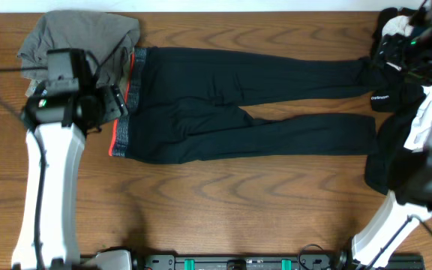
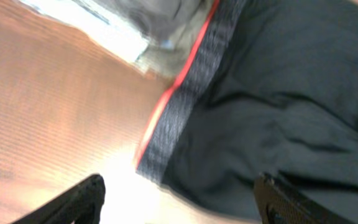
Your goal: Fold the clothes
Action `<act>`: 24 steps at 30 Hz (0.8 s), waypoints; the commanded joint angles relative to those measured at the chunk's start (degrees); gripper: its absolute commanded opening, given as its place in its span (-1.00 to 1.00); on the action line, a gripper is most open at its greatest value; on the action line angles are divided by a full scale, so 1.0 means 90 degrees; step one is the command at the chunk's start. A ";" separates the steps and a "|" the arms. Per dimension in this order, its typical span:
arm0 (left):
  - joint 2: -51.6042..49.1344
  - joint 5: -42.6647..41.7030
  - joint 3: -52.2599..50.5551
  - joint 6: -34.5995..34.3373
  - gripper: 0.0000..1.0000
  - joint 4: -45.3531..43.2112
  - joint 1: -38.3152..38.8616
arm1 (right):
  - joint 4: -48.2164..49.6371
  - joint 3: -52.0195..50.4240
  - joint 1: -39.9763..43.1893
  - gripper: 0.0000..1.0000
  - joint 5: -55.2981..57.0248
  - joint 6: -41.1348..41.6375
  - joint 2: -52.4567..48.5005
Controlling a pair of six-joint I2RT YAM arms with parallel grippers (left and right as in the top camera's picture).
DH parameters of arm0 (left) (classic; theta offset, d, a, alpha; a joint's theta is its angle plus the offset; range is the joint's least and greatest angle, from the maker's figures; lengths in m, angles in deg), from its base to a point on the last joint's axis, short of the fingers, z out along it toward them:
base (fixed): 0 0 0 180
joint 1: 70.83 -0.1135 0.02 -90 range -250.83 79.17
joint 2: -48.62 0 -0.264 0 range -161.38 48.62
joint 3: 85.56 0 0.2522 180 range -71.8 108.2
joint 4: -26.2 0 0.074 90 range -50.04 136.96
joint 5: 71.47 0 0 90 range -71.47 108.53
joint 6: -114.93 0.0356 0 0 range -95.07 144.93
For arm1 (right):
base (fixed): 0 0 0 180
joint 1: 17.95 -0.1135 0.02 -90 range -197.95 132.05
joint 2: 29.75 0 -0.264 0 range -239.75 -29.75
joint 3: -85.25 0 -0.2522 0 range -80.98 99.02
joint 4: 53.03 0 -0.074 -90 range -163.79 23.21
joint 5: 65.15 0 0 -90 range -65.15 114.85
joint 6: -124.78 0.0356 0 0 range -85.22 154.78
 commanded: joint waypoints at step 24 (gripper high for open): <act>0.0199 0.0238 -0.0211 -0.3172 0.70 0.1217 0.0010 | 0.2198 -0.6470 -0.0182 0.79 0.1112 0.4403 0.4080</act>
